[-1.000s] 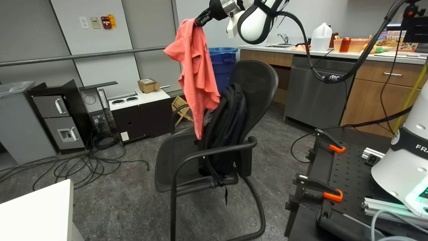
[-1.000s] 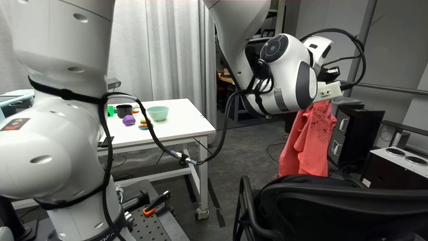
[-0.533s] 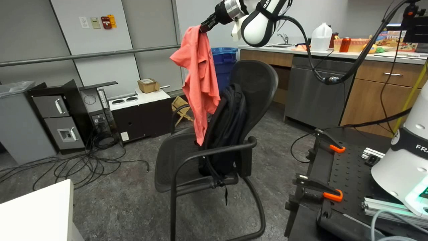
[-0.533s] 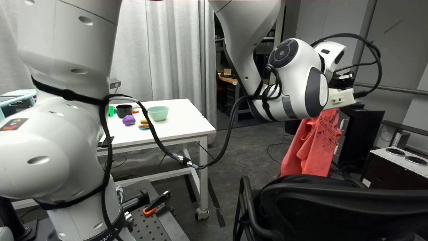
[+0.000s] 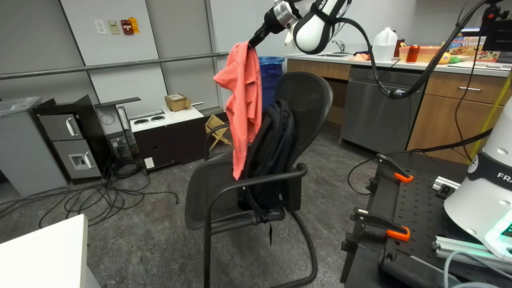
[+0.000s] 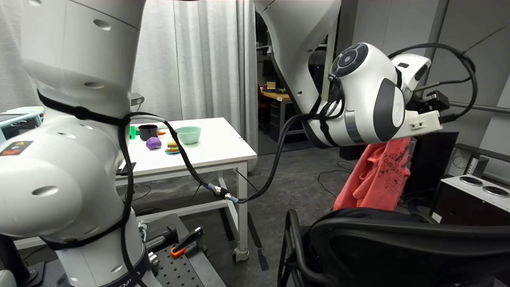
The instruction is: Remove the sweatshirt from the backrest of the black chair
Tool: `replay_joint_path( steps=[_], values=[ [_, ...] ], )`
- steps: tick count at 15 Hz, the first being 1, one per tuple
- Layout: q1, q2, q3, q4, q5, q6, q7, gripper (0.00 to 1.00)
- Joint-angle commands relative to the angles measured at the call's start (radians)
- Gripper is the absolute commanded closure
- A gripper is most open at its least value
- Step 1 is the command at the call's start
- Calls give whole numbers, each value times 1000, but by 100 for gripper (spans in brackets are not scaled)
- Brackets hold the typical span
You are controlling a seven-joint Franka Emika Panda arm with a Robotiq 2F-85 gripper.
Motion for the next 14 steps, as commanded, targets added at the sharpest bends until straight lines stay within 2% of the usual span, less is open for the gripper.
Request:
replay_joint_path(
  steps=[1, 2, 4, 7, 9, 10, 11, 14],
  values=[
    [-31, -71, 48, -27, -61, -257, 81, 0],
    [-45, -82, 79, -32, -67, -331, 102, 0],
    [-103, -97, 186, -41, -29, -479, 106, 0],
    [-184, -106, 338, -27, 173, -702, -4, 0],
    [-209, -115, 379, 18, 298, -844, -62, 0],
    [-212, -127, 381, 37, 337, -911, -76, 0],
    [-75, -145, 241, 56, 434, -969, -129, 0],
    [-7, -172, 145, 145, 506, -1150, -164, 0]
  ],
)
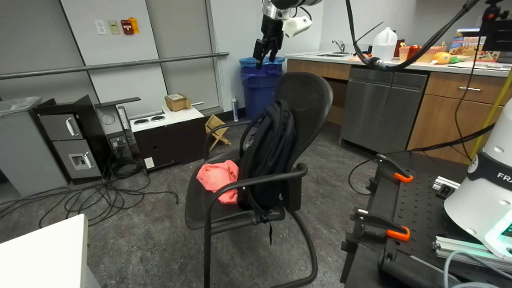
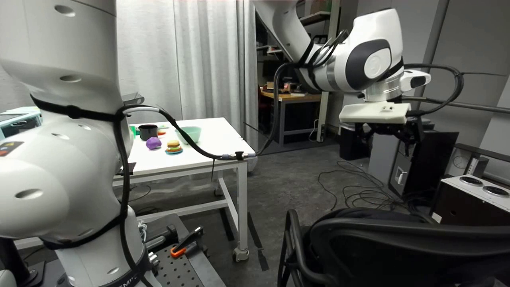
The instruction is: Remove the sweatshirt from the backrest of the black chair
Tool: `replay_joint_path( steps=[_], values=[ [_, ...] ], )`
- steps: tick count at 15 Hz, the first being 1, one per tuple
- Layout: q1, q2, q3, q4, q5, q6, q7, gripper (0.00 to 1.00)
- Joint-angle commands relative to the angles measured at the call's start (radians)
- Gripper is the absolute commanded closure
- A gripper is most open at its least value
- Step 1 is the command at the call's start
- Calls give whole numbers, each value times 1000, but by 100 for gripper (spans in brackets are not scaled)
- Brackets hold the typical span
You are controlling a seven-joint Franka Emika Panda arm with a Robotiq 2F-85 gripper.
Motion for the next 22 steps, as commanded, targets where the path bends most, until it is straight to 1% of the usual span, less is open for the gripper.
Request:
replay_joint_path(
  steps=[1, 4, 9, 13, 14, 17, 22],
  values=[
    [108, -43, -130, 94, 103, -191, -63, 0],
    [157, -67, -189, 121, 136, -247, -64, 0],
    [207, -104, -237, 86, 154, -247, -54, 0],
    [217, -133, -268, 50, 141, -257, -42, 0],
    [229, -91, -266, 83, 128, -229, -36, 0],
    [227, -104, -280, 67, 127, -232, -35, 0],
    [228, -108, -281, 62, 127, -232, -35, 0]
  ],
)
